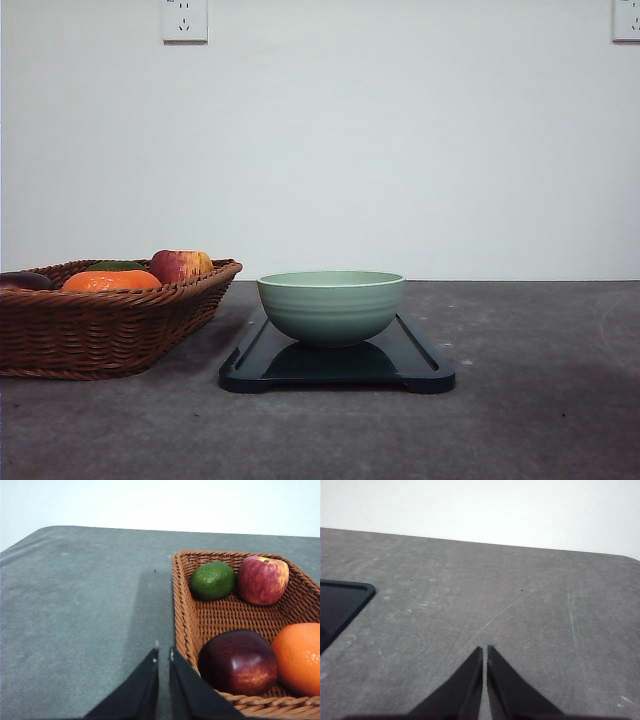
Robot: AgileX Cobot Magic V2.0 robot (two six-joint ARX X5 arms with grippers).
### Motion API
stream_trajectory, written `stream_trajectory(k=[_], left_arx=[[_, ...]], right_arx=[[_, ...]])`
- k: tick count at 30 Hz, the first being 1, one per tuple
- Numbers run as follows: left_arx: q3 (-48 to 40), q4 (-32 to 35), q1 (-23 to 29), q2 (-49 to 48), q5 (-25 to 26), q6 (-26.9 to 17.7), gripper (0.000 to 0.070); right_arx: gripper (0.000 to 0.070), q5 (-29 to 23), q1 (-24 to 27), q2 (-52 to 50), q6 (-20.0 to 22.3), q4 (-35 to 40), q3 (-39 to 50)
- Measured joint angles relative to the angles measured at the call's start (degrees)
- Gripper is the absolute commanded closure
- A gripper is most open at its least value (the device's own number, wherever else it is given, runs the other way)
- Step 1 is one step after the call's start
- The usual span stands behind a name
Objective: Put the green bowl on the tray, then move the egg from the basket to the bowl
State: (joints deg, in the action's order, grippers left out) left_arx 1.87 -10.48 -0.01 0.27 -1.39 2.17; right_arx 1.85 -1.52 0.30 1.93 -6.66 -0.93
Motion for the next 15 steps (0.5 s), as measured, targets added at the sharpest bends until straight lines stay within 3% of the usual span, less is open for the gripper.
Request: stream_trajectory(k=[15], left_arx=[[0.0,0.0,0.0,0.0,0.0,0.0,0.0675]], right_arx=[[0.0695,0.0,0.0,0.0,-0.02,0.0,0.0]])
